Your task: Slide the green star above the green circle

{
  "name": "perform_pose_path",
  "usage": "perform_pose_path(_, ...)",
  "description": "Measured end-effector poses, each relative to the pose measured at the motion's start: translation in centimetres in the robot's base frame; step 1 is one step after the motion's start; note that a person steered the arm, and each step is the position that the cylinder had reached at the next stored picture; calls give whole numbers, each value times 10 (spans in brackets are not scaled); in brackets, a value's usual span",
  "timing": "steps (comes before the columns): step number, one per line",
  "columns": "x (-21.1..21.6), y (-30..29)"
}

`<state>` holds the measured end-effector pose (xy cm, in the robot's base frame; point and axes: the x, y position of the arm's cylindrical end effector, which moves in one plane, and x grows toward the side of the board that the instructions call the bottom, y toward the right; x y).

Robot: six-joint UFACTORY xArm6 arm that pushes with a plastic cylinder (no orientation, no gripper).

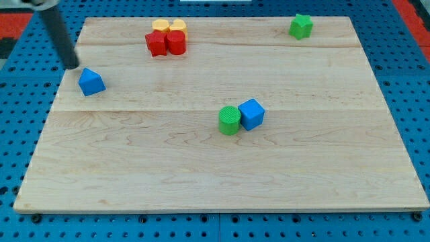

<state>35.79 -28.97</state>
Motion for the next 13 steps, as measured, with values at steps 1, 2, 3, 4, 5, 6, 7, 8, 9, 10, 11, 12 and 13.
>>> perform_pose_path(1, 23, 62)
perform_pose_path(2, 34, 170)
perform_pose_path(3, 54, 272)
perform_pose_path(4, 39, 266)
perform_pose_path(5, -20, 297)
perform_pose_path(6, -21, 430)
perform_pose_path(7, -108, 510)
perform_pose_path(8, -158, 502)
perform_pose_path(9, -144, 402)
perform_pose_path(10, -58, 351)
perform_pose_path(11, -41, 385)
perform_pose_path(12, -49, 450)
perform_pose_path(13, -1, 429)
